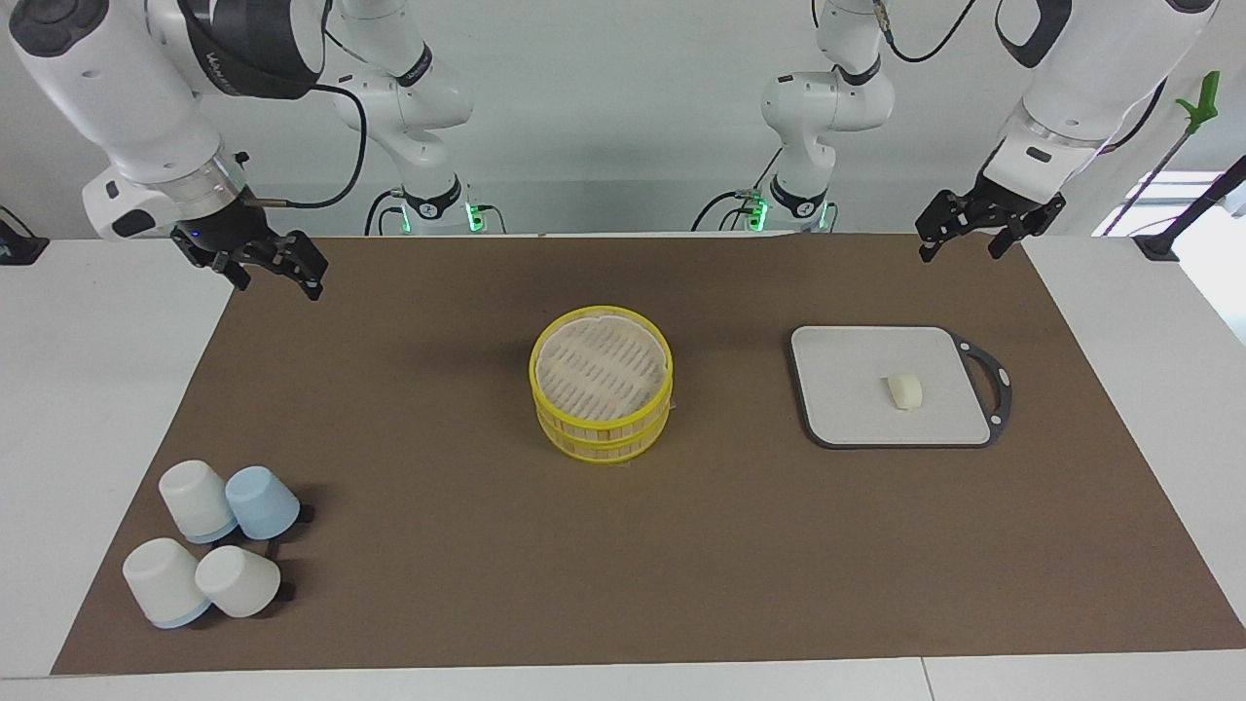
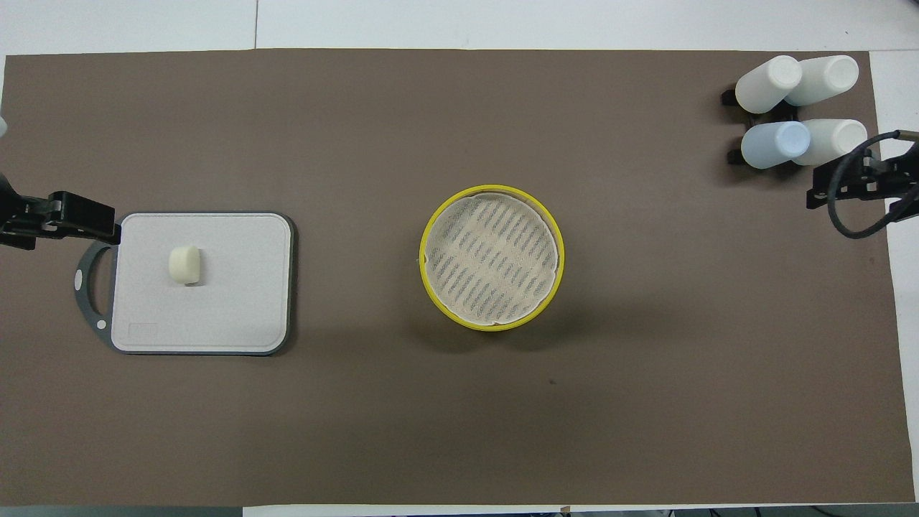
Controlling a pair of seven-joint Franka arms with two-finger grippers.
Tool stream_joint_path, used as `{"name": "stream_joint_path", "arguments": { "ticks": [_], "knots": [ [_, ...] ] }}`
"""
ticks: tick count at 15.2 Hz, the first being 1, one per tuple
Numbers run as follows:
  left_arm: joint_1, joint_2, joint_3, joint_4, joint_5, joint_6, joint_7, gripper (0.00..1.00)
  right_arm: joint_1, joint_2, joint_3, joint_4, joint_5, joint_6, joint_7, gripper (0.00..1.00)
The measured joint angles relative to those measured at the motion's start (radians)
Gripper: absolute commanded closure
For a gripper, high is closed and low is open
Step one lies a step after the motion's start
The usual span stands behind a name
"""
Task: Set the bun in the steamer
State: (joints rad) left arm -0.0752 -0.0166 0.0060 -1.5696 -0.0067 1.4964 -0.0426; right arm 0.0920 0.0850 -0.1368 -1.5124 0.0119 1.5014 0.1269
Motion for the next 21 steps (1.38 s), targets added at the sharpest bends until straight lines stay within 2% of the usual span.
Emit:
{"name": "stream_joint_path", "arguments": {
  "ticks": [3,4,6,9,12,14,16,21],
  "knots": [
    [0.001,-0.002,0.002,-0.012,0.0,0.004,0.0,0.0,0.069,-0.003,0.001,-0.004,0.011,0.037,-0.053,0.0],
    [0.002,-0.009,0.004,-0.033,0.0,0.018,0.0,0.0,0.128,-0.003,0.001,-0.004,0.015,0.067,-0.027,0.0],
    [0.004,-0.038,0.009,-0.12,0.0,0.092,0.0,0.0,0.267,0.023,0.006,0.01,0.03,0.094,0.157,0.0],
    [0.031,-0.088,0.012,-0.3,0.0,0.24,0.009,0.0,0.445,0.188,0.01,0.136,0.042,0.117,0.383,0.0],
    [0.071,-0.092,0.015,-0.441,0.0,0.386,0.068,0.0,0.58,0.378,0.007,0.245,0.042,0.204,0.566,0.0],
    [0.086,-0.071,0.016,-0.528,0.0,0.527,0.083,0.0,0.639,0.463,0.005,0.27,0.041,0.295,0.634,0.0],
    [0.096,-0.028,0.015,-0.596,0.0,0.663,0.085,0.0,0.665,0.506,0.004,0.281,0.041,0.358,0.668,0.0],
    [0.098,0.098,0.015,-0.625,0.0,0.813,0.086,0.0,0.678,0.516,0.004,0.243,0.043,0.434,0.672,0.0]
  ]
}}
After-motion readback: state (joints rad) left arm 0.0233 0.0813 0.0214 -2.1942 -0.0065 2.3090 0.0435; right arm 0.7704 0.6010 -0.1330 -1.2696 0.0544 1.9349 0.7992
